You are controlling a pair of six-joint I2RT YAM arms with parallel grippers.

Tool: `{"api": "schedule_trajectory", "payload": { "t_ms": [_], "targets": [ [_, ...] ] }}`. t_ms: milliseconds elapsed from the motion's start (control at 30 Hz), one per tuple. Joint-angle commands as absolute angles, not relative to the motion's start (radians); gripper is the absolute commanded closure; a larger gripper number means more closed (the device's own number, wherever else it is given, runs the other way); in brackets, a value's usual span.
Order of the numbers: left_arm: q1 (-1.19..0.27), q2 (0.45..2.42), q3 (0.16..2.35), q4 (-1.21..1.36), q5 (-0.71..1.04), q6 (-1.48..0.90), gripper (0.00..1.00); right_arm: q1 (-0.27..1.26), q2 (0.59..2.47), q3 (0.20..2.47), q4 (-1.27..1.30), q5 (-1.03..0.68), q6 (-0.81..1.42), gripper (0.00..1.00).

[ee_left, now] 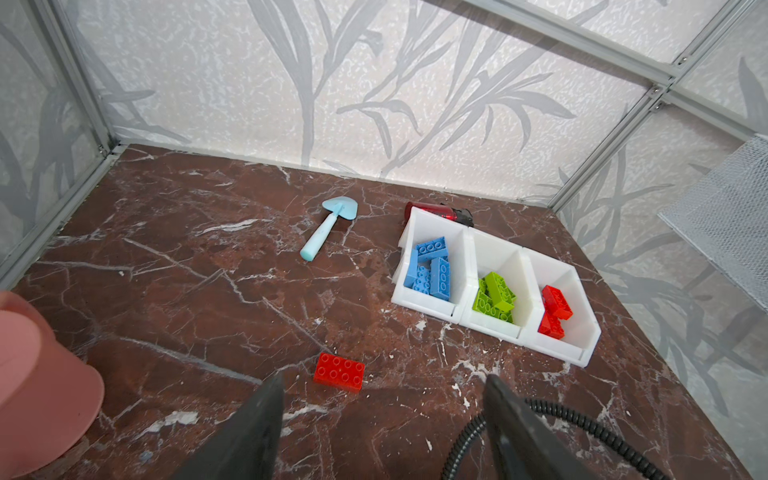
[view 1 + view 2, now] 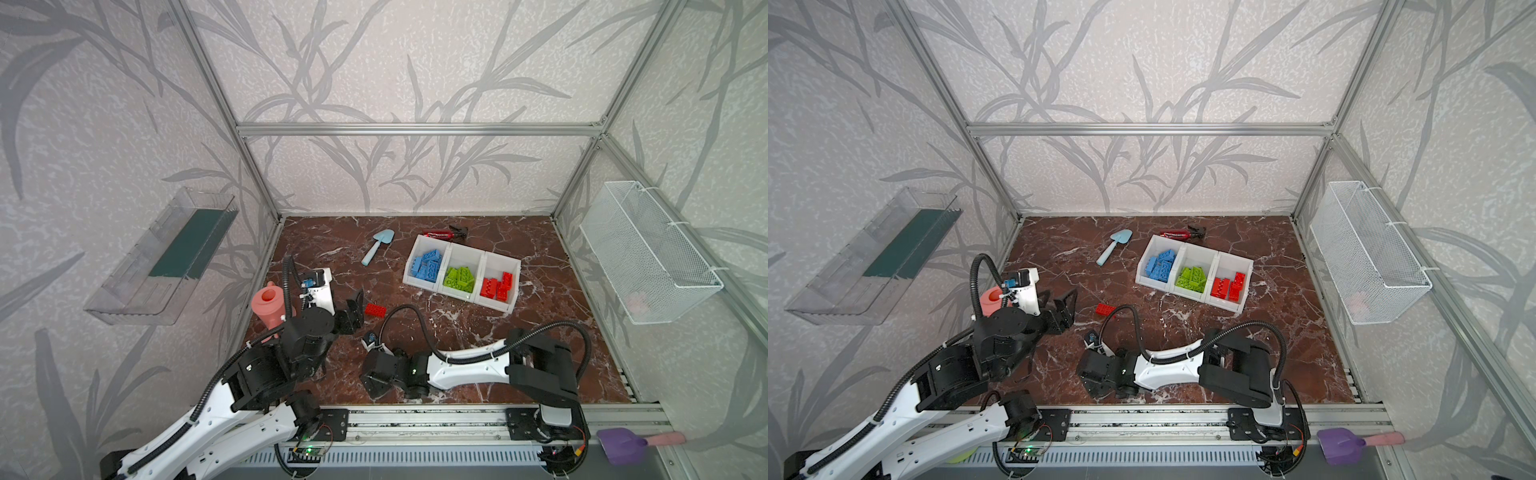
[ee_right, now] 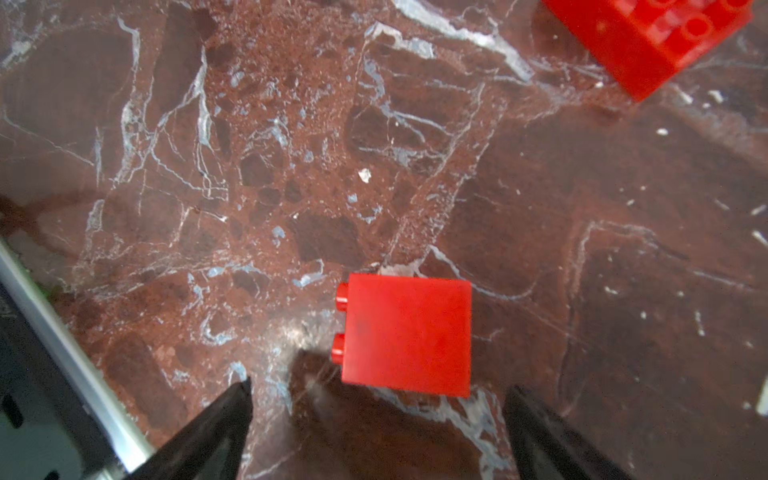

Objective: Sort the legos into containers by color
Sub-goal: 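Grasp the small red brick near the watering can with the right gripper, then carry the small red brick with the right gripper toward the bin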

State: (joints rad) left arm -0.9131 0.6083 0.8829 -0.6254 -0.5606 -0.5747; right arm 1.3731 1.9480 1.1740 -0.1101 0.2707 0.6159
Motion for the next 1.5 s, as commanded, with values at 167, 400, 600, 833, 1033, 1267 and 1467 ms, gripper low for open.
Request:
{"api": "schedule_trajectory", "payload": {
  "t_ms": [167,400,600,833,1033,1267,1467],
  "targets": [
    [-0.908,0.578,0.872,-0.693,-0.604,-0.601,0.25,1.336,2.018,1.233,-0.129,0.225,0.617,0.17],
    [-0.908,0.589,0.867,-0.691,-0.603,-0.601,0.25,1.318,2.035,1.254,-0.152,0.223,0.586,0.35],
    [-0.908,0.593,0.862,-0.683,-0.606,-0.602,0.25,1.319,2.029,1.246,-0.167,0.246,0.574,0.54],
    [-0.907,0.61,0.868,-0.694,-0.607,-0.617,0.25,1.302,1.976,1.225,-0.17,0.233,0.565,0.65],
    [-0.908,0.609,0.834,-0.687,-0.606,-0.65,0.25,1.242,1.848,1.127,-0.125,0.189,0.554,0.65],
    [-0.908,0.656,0.752,-0.633,-0.58,-0.709,0.25,1.128,1.609,0.984,-0.123,0.148,0.525,0.65],
    [-0.904,0.752,0.699,-0.54,-0.529,-0.74,0.25,0.944,1.354,0.871,-0.187,0.084,0.515,0.66]
  ]
}}
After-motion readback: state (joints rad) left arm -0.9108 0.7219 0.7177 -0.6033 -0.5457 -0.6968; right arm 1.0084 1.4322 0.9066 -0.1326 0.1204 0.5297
